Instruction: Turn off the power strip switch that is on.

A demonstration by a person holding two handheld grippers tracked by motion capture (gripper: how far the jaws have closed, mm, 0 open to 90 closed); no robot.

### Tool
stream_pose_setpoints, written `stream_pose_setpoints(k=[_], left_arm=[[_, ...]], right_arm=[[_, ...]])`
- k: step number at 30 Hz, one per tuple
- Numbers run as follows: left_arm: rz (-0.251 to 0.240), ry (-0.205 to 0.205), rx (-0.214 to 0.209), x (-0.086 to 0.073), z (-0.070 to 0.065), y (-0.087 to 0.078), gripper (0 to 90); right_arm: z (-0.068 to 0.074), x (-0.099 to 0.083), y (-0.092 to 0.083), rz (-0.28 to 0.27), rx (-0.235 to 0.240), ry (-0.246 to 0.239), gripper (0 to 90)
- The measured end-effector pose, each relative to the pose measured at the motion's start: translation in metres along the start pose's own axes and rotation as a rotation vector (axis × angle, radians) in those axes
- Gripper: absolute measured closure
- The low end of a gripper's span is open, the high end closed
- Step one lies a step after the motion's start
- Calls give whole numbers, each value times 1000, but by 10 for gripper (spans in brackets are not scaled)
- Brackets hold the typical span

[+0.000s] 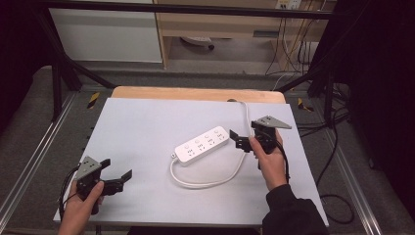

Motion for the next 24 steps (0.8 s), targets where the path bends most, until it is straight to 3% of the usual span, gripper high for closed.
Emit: stream_pose_setpoints(k=[9,19,24], left_arm=[[-1,-5,0,0,0,0,57],[-1,-2,1,0,0,0,56],[-3,-5,3,0,0,0,57]], right_arm=[[-23,-16,-26,-13,-38,1,54],[-37,-52,-55,-48,-76,-5,58],[-48,-70,-65,-63,-93,14,62]])
Point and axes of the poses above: each handheld gripper's, and its own axes: y roughly forward along the jaws, x roughly out of its top, z roughly to its left, the point moved 7 cm from there along y, roughly forward along the jaws, and after that the axes turned 9 degrees about z, right-handed, at the moved point
